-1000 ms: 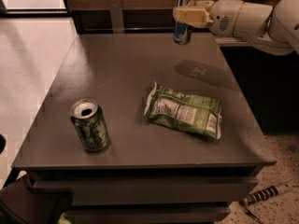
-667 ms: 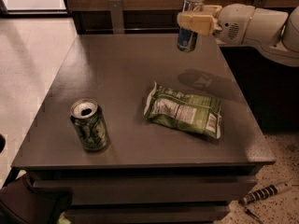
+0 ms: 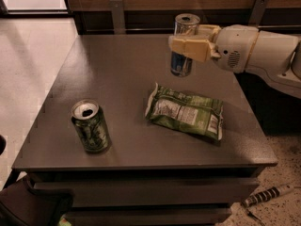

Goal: Move redbull can near green can

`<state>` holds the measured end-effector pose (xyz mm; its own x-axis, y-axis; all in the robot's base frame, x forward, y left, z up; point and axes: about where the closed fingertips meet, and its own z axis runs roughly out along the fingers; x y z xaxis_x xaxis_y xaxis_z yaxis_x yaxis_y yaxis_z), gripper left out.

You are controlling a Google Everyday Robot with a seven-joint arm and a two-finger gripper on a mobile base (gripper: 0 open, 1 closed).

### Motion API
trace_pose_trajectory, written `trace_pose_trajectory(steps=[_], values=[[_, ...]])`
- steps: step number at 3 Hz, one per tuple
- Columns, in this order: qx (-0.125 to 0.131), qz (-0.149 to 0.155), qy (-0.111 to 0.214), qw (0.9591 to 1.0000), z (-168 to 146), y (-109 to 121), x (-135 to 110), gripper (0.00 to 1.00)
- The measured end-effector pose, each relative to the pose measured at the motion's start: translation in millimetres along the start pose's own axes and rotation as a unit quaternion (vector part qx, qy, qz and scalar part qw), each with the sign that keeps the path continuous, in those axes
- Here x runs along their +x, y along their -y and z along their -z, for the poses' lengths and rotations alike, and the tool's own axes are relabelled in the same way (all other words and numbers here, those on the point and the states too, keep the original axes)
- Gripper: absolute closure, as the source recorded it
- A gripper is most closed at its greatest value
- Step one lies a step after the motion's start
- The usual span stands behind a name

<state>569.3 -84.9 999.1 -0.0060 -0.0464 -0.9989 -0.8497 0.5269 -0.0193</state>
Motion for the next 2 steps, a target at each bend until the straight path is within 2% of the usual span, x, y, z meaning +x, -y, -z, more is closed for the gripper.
trace_pose_trajectory(steps=[2], values=[[-0.013,0.000,0.018,0.9998,11,-82,43,1.00]])
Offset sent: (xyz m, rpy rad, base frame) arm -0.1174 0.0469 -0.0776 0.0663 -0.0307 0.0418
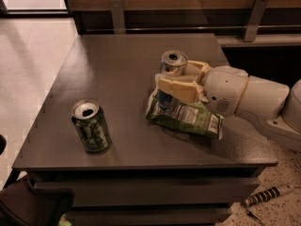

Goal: Move redbull can near green can

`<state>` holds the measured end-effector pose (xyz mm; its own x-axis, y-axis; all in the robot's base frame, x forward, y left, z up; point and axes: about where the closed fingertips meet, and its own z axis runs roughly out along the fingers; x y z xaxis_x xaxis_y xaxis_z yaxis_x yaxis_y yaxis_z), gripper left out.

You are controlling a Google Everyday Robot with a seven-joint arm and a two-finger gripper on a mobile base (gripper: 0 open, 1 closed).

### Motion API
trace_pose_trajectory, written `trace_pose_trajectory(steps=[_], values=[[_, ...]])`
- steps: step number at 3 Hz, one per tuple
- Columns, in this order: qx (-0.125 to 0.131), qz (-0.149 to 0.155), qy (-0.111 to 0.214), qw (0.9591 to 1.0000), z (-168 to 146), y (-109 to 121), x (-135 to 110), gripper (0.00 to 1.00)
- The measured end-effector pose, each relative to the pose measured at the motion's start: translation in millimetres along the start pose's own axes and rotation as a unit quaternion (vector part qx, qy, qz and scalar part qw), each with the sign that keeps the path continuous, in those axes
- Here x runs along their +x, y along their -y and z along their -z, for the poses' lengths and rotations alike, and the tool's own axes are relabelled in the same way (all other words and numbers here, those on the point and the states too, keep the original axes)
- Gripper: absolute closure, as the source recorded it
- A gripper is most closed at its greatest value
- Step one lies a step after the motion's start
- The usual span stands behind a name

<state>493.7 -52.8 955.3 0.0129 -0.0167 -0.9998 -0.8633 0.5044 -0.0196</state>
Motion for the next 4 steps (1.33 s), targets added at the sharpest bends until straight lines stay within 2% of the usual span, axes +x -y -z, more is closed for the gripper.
trace_pose_trajectory(steps=[1,2,3,4], values=[[-0.013,-0.008,0.005,0.9999,-2,-31,23,1.00],[-0.031,-0.011,-0.002,0.9995,-13,-42,38,1.00],[-0.068,-0.029,-0.012,0.9972,-31,-52,54,1.00],[-0.104,-0.032,-0.007,0.9940,-44,-62,68,1.00]])
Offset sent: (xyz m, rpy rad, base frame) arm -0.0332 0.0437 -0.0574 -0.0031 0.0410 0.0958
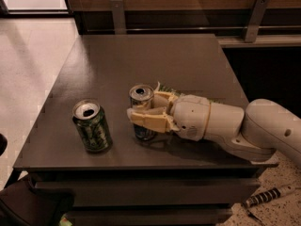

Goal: Move redbull can near green can

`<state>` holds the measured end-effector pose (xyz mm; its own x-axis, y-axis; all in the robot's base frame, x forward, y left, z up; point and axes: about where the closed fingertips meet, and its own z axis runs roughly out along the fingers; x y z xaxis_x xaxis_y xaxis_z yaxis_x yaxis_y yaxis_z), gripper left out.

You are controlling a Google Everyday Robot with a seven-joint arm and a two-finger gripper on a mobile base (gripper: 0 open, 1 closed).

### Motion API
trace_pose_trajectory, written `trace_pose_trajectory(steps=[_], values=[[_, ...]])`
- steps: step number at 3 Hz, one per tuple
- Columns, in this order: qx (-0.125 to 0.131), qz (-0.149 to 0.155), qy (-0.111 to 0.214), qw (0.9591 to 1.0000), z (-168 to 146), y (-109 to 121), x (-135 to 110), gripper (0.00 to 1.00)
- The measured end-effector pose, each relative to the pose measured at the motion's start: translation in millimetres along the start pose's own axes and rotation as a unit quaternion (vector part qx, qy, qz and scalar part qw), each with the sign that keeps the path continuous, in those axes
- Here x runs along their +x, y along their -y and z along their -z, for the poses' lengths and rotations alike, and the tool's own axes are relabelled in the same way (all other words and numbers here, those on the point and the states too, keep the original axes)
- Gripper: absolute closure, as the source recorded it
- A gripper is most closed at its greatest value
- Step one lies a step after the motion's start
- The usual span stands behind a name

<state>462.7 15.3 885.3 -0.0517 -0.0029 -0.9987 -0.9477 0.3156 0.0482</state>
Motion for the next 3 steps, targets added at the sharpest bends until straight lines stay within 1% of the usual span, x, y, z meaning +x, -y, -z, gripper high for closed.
trace_pose_trajectory(steps=[1,2,3], values=[[-0.010,0.001,0.002,0.9999,-3.6,-1.7,1.8,0.88],[-0.010,0.001,0.002,0.9999,-3.7,-1.9,-0.1,0.57],[-0.010,0.001,0.002,0.9999,-3.7,-1.9,-0.1,0.34]])
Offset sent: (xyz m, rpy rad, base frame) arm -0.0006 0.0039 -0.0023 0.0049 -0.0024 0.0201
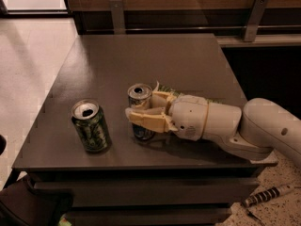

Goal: Move redbull can near green can

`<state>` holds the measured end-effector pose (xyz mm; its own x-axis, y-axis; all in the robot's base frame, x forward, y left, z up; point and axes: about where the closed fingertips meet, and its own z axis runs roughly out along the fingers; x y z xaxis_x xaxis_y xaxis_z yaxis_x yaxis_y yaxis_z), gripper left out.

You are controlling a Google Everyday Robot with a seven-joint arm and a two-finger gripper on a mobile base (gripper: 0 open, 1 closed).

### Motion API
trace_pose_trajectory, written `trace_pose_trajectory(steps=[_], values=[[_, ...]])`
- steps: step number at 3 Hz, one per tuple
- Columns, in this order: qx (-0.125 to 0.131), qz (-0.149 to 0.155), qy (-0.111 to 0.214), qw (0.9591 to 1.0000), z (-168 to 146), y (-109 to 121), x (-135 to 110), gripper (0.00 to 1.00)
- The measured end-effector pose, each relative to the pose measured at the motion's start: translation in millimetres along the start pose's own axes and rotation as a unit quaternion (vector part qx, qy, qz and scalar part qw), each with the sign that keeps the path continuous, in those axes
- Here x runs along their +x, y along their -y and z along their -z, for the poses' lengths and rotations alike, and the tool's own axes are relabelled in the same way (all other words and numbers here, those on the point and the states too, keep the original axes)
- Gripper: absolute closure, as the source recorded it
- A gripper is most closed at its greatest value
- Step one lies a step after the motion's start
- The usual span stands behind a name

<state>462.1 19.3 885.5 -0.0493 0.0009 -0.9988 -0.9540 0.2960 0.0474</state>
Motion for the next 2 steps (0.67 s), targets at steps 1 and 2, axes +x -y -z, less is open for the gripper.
trace_pose_trajectory(steps=[1,2], values=[[0.000,0.000,0.000,1.0000,-0.1,0.0,0.0,0.12],[-0.002,0.001,0.000,1.0000,-1.6,-1.2,-0.5,0.00]])
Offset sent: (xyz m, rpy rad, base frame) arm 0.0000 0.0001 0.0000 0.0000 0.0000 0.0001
